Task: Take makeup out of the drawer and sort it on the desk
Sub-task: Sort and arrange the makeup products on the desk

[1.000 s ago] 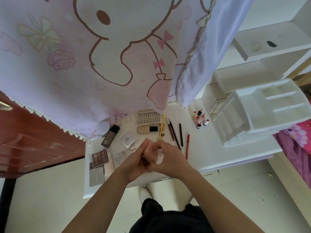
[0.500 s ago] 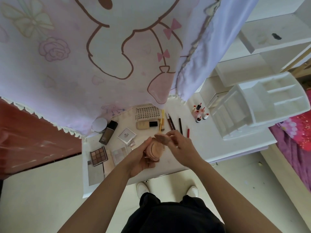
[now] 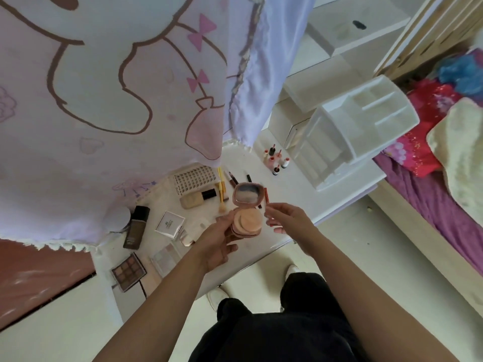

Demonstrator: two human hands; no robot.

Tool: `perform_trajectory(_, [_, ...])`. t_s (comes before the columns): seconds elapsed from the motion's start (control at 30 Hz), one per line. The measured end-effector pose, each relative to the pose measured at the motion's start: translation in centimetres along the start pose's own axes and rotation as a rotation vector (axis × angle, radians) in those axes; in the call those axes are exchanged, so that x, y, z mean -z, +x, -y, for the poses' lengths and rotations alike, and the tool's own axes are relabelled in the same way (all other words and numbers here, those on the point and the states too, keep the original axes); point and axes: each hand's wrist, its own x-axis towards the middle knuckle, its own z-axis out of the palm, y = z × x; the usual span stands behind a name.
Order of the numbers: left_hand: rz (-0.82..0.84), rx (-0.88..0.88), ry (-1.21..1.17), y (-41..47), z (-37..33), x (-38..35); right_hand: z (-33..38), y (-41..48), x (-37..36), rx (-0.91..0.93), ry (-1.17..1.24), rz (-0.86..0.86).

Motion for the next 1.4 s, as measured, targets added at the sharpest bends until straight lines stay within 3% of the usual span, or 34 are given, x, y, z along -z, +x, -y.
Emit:
perform_trajectory(0.2, [0.054,-0.041,-0.030,2.3,-0.1,-2.9,-2.2,0.2,2.3,-0.005,0.002,-0.005])
perform_trajectory(0.7, [-0.049,-0.013,0.072,12.7,-0.3,-13.1,-4.0,10.1,12.7,-0.051,-0.214,-0.092])
perform_trajectory(0.97, [-0.236,-0.113,0.155,17.3,-1.5,-16.0,-4.7,13.2,14.5,-0.077,-0.230,-0.203])
perform_trajectory(1.13, [-0.403,-0.226,0.347,19.1,-1.8,-16.3,-5.3,13.3,14.1,-0.066,-0.278,-0.270])
perform_trajectory(1.4, [-0.493,-0.204,0.486,20.6,-1.2,-15.7,-5.2,13.0,12.8,-0.085,-0.231,-0.383])
